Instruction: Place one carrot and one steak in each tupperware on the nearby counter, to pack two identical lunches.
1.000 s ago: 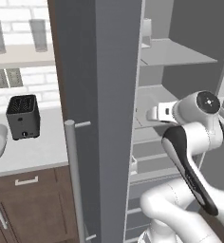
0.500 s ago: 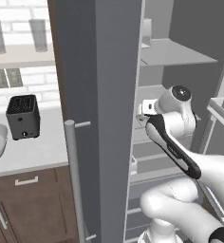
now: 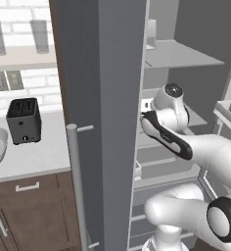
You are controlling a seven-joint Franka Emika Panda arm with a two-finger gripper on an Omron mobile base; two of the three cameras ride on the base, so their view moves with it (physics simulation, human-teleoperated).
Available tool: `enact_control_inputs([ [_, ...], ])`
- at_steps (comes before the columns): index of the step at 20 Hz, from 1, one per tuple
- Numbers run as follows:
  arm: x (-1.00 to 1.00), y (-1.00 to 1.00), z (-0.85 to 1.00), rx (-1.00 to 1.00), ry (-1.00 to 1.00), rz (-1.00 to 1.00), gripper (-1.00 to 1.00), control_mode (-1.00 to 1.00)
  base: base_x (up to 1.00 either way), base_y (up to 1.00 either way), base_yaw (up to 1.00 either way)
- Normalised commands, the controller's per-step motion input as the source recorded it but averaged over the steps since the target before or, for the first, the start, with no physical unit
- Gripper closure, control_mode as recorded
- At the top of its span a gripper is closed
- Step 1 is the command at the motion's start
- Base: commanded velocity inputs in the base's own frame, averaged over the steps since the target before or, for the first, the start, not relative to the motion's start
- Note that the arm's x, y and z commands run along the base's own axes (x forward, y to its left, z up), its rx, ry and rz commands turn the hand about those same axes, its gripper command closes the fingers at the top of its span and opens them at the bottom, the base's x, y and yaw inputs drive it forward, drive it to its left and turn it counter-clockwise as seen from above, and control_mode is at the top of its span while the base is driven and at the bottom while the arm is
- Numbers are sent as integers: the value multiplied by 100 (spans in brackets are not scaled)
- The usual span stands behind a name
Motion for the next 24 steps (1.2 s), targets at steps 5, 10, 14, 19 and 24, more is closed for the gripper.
enact_control_inputs([
  [5,60,0,-14,0,0,-1,-100,-100,0,0,0],
  [10,59,1,-29,0,1,-1,-100,-100,0,0,0],
  [14,51,0,-40,0,1,-1,-100,-100,0,0,0],
  [19,54,0,-37,0,1,-1,-100,-100,0,0,0],
  [24,57,3,-32,0,1,-1,-100,-100,0,0,0],
])
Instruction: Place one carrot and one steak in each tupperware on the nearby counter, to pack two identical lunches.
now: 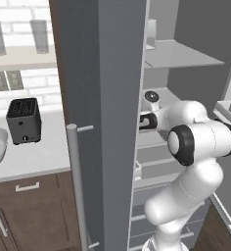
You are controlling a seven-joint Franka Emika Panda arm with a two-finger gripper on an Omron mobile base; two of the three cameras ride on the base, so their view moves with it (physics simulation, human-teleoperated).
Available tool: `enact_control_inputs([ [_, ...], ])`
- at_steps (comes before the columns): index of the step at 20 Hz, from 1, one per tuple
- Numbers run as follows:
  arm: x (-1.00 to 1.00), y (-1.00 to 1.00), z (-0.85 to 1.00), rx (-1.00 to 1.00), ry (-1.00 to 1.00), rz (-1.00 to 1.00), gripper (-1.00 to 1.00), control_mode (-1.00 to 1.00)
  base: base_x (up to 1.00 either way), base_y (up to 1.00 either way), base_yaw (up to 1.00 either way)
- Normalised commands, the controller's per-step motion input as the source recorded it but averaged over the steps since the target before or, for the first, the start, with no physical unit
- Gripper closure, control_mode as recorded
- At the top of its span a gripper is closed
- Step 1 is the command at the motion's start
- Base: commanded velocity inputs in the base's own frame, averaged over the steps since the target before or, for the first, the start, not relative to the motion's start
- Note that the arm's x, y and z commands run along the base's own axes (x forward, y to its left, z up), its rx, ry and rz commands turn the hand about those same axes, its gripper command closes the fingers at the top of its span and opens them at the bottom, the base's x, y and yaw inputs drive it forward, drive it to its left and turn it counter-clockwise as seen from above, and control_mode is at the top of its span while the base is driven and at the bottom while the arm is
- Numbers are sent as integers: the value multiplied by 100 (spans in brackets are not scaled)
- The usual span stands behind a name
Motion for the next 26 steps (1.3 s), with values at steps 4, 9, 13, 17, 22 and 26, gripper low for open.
enact_control_inputs([
  [4,58,4,-32,0,1,-1,-100,-100,0,0,0],
  [9,56,2,-29,0,2,-1,-100,-100,0,0,0],
  [13,18,0,-49,0,4,-5,-100,-100,0,0,0],
  [17,-46,0,-69,0,4,-11,-100,-100,0,0,0],
  [22,-38,0,-61,0,3,-10,100,-100,0,0,0],
  [26,2,0,-24,0,3,-1,100,-100,0,0,0],
])
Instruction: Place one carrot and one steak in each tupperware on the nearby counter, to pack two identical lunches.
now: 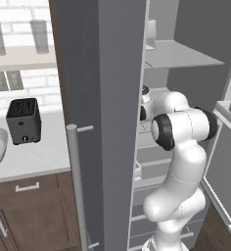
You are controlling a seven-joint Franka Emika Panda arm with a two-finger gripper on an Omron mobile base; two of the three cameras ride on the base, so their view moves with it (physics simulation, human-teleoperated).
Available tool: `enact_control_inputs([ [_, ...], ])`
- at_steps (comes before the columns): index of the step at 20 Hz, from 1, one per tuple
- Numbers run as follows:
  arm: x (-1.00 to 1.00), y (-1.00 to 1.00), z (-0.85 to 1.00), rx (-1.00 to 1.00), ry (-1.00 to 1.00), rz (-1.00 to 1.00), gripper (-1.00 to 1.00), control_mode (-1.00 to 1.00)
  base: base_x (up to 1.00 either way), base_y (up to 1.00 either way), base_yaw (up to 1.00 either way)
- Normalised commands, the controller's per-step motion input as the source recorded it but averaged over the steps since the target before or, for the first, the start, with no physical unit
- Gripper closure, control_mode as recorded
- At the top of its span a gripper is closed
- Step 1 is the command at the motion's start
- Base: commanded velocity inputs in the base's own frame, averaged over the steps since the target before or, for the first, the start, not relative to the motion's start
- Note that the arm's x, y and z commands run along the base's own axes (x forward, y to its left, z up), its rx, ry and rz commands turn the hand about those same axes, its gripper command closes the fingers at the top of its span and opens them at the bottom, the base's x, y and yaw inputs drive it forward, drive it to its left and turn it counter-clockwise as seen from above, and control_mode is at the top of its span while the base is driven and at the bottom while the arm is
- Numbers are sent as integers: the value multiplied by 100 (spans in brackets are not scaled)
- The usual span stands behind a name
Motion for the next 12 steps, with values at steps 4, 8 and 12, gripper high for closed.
enact_control_inputs([
  [4,-16,0,0,0,0,-1,100,-100,0,0,0],
  [8,-100,-22,0,0,-11,-5,100,-100,0,0,0],
  [12,-100,-39,8,2,-26,-1,100,-100,0,0,0],
])
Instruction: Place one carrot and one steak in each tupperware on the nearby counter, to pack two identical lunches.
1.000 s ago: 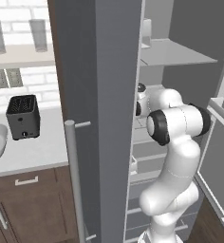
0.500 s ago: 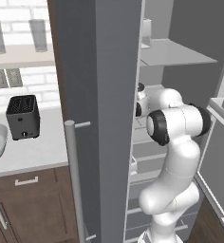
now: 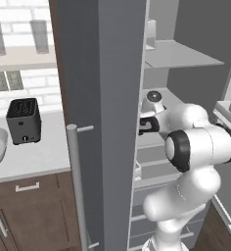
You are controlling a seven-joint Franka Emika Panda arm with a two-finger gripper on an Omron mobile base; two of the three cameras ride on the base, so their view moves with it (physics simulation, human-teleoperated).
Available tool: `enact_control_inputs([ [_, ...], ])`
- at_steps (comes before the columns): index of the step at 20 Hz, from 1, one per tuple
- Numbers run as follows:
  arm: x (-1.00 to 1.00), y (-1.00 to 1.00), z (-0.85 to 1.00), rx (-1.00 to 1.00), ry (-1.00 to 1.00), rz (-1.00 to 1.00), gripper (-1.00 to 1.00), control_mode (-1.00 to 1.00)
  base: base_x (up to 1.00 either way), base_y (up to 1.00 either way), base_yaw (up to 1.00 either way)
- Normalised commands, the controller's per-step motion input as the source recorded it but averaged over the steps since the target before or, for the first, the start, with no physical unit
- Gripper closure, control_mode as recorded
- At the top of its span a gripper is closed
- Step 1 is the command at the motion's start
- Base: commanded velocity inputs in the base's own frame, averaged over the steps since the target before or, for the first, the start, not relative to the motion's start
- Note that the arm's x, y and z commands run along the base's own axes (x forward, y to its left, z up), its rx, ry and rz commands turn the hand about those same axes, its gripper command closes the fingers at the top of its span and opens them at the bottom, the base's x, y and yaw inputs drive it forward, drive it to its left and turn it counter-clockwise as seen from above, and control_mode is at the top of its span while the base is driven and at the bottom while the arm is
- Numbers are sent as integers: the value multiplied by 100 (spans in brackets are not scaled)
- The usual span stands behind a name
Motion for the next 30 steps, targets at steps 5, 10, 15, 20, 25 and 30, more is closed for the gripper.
enact_control_inputs([
  [5,-100,-15,58,3,-26,0,100,-100,0,0,0],
  [10,-100,0,98,0,-16,0,100,-100,0,0,0],
  [15,-100,0,100,0,6,0,100,-100,0,0,0],
  [20,-100,0,99,0,13,1,100,-100,0,0,0],
  [25,-100,0,63,0,7,1,100,-100,0,0,0],
  [30,-100,0,32,0,0,-1,100,-100,0,0,0],
])
